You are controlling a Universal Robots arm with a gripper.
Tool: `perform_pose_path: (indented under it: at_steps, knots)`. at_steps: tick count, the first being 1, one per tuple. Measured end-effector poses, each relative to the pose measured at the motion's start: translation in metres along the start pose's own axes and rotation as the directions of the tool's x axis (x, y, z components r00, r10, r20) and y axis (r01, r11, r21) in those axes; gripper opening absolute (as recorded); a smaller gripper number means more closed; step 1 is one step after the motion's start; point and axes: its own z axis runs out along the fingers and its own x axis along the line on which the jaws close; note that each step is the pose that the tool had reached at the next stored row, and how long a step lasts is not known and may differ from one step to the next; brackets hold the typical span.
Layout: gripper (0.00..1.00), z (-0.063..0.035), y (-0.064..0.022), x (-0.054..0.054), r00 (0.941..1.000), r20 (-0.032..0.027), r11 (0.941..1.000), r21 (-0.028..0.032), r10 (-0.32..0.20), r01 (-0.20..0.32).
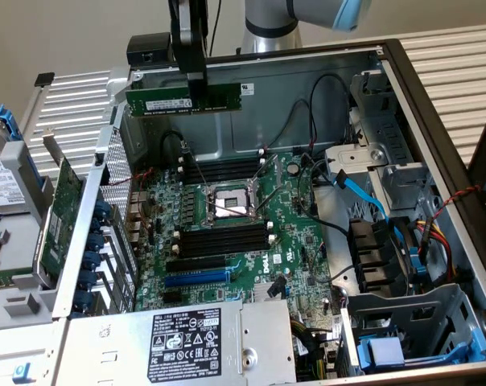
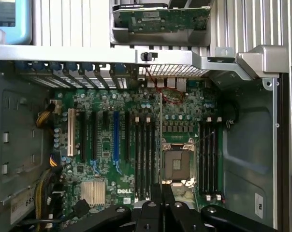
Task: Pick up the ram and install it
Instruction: 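Pick up the ram and move it above insertion slot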
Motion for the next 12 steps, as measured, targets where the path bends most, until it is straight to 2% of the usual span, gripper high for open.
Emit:
perform_pose_path:
  at_steps: [6,9,12]
  knots:
    - [0.12,0.0109,-0.0003,0.001,1.0,0.0028,1.0,-0.0001,0.0,0.0]
    - [0.12,0.0164,-0.0007,0.001,1.0,0.008,1.0,-0.0004,0.0,0.0]
    - [0.12,0.0204,-0.007,0.001,0.9999,0.0119,1.0,-0.0005,0.0,0.0]
